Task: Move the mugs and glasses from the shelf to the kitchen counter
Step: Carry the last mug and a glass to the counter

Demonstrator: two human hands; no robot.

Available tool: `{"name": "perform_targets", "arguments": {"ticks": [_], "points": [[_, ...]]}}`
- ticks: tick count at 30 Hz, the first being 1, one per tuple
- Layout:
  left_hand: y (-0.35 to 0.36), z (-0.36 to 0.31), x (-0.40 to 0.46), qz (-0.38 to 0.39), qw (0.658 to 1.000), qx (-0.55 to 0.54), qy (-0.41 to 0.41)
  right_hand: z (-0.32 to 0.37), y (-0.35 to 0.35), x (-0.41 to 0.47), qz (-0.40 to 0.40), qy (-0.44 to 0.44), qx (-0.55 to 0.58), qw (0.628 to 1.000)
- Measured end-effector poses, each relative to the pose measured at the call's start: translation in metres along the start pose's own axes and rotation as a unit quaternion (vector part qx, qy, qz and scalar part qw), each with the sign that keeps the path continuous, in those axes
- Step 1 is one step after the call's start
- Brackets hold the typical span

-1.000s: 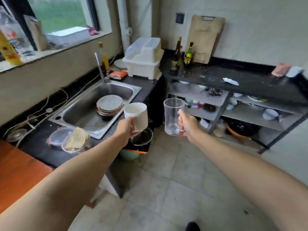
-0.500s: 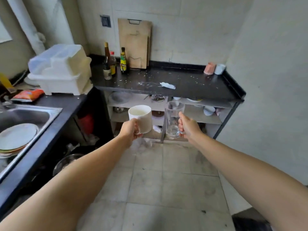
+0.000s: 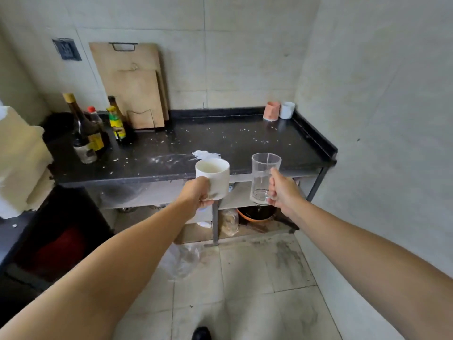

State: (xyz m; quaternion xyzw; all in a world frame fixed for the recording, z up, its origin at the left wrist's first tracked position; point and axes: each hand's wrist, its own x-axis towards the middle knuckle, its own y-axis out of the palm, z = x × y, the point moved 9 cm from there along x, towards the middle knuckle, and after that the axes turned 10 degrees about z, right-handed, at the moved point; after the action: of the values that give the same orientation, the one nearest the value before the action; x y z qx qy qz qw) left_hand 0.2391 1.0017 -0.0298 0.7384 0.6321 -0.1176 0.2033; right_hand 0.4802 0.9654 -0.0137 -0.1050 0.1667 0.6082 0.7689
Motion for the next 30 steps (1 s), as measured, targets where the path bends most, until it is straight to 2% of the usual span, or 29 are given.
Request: {"name": "perform_targets", "arguments": {"ticks": [7, 16, 22, 30], "points": [[0.016, -0.081, 0.142, 0.030, 0.998, 0.053, -0.002, 0.057, -0.003, 0.127, -0.053, 0.014, 0.052, 0.997], [0.083, -0.119, 0.318, 0.041, 0.998, 0.039, -0.018, 0.110, -0.042, 0.306, -0.047, 0.032, 0.012, 0.998], [0.137, -0.150, 0.447, 0.013, 0.999, -0.009, -0.039, 0.167, -0.074, 0.459, -0.008, 0.049, -0.017, 0.999], [0.152, -0.172, 0.565, -0.057, 0.997, -0.003, -0.059, 0.193, -0.077, 0.597, 0.019, 0.070, -0.054, 0.996]]}}
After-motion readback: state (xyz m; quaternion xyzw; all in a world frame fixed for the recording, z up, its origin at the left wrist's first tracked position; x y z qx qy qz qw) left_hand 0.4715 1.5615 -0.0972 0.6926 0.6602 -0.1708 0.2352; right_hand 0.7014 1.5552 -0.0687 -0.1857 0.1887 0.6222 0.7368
